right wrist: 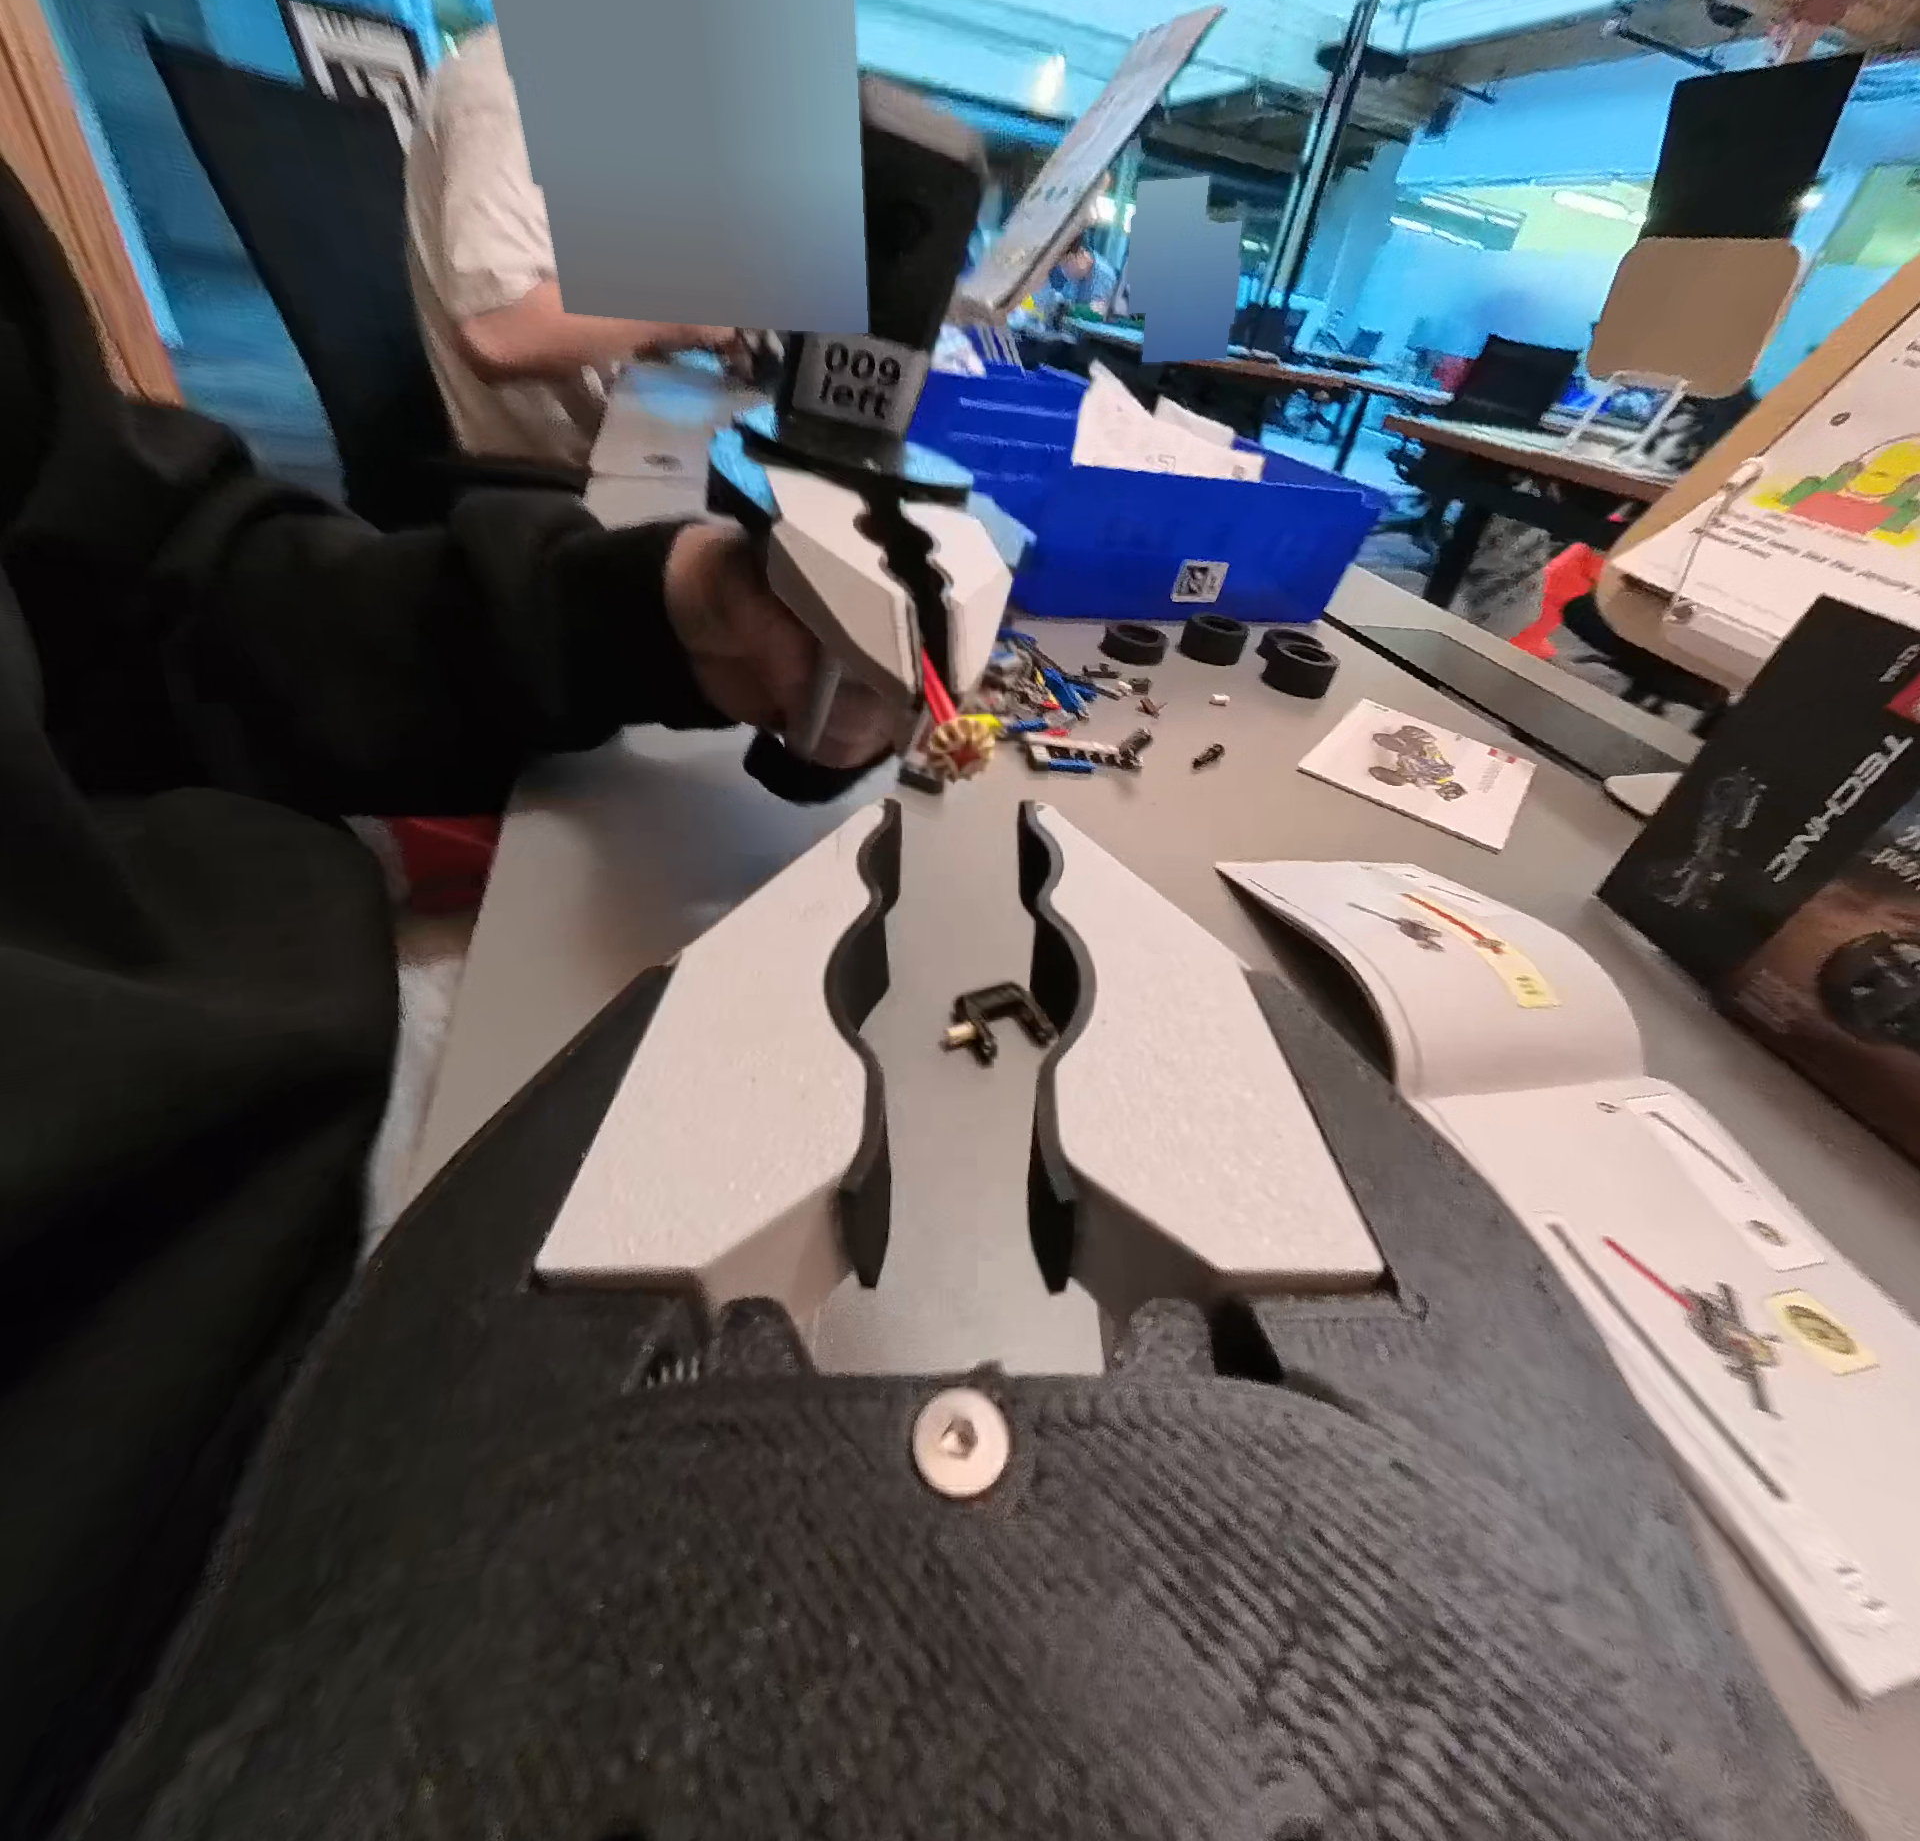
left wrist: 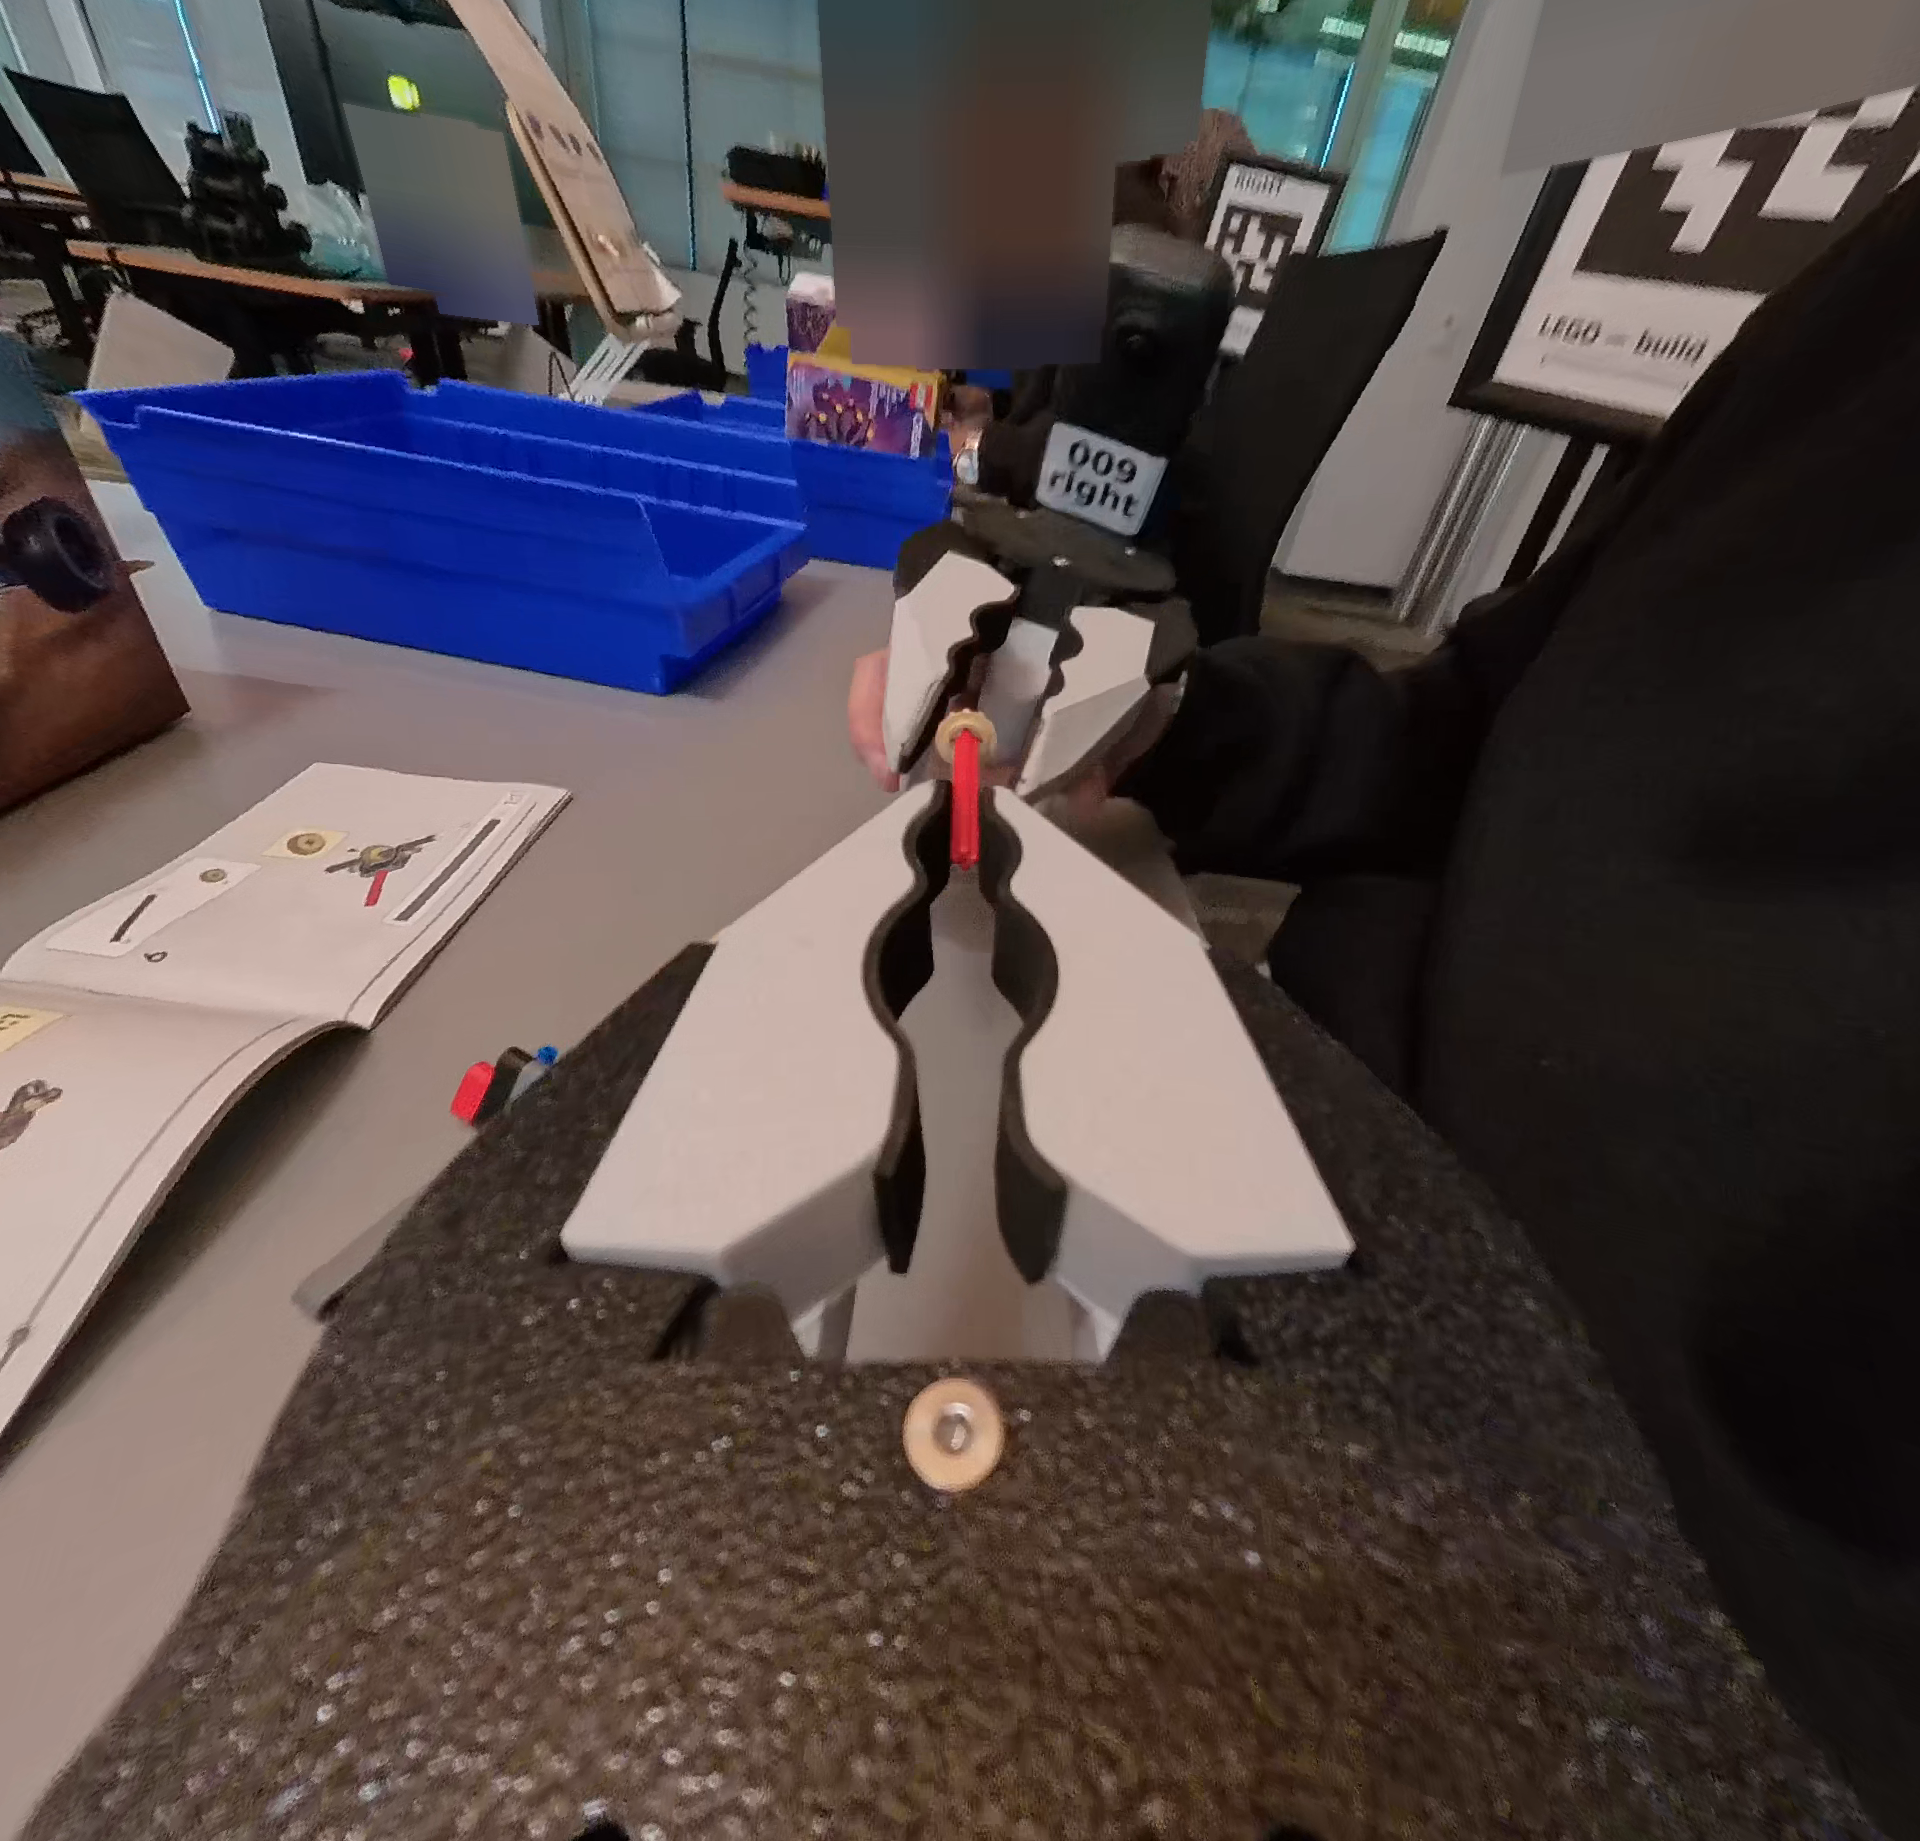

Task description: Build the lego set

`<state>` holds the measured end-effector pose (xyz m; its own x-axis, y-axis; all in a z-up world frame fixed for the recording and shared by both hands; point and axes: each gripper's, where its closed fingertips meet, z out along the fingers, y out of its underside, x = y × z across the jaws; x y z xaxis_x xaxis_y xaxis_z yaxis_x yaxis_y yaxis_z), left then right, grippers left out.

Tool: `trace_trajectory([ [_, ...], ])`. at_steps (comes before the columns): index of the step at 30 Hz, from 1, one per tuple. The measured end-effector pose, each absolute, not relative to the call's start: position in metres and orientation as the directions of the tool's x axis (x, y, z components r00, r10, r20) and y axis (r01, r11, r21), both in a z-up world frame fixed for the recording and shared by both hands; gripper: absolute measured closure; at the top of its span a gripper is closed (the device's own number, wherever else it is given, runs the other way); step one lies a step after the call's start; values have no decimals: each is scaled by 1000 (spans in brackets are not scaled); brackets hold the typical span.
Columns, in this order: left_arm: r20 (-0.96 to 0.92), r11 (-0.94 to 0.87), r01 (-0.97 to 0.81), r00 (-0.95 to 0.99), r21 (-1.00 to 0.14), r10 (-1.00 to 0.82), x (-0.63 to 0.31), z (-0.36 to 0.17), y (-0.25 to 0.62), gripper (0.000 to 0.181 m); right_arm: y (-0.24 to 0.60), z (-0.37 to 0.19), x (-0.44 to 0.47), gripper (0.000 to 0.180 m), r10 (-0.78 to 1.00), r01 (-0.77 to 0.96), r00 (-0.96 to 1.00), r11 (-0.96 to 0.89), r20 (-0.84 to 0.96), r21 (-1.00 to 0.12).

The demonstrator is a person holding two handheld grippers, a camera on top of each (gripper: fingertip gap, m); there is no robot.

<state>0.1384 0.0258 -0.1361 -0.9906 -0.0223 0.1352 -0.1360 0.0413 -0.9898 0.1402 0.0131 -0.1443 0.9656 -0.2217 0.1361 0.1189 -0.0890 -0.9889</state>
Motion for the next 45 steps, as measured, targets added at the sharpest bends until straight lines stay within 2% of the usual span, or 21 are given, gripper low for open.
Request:
trace_trajectory([
  [5, 168, -16, -168, -986, -986, 10, 136, -130, 26, 178, 13, -129, 136, 160, -183, 34, 983, 48, 25, -998],
  [7, 163, -14, -164, -986, -986, 23, 133, -130, 24, 178, 14, -125, 133, 168, -171, 42, 985, 69, 29, -997],
  [15, 155, -8, -156, -988, -988, 26, 133, -130, 24, 178, 12, -126, 133, 170, -174, 63, 983, 48, 54, -997],
  [17, 160, -18, -160, -987, -987, 25, 133, -129, 26, 178, 10, -123, 131, 177, -164, 70, 985, 60, 59, -996],
  [45, 214, -25, -215, -975, -976, 53, 131, -131, 25, 178, 14, -123, 131, 173, -141, -18, 989, 139, -38, -990],
])
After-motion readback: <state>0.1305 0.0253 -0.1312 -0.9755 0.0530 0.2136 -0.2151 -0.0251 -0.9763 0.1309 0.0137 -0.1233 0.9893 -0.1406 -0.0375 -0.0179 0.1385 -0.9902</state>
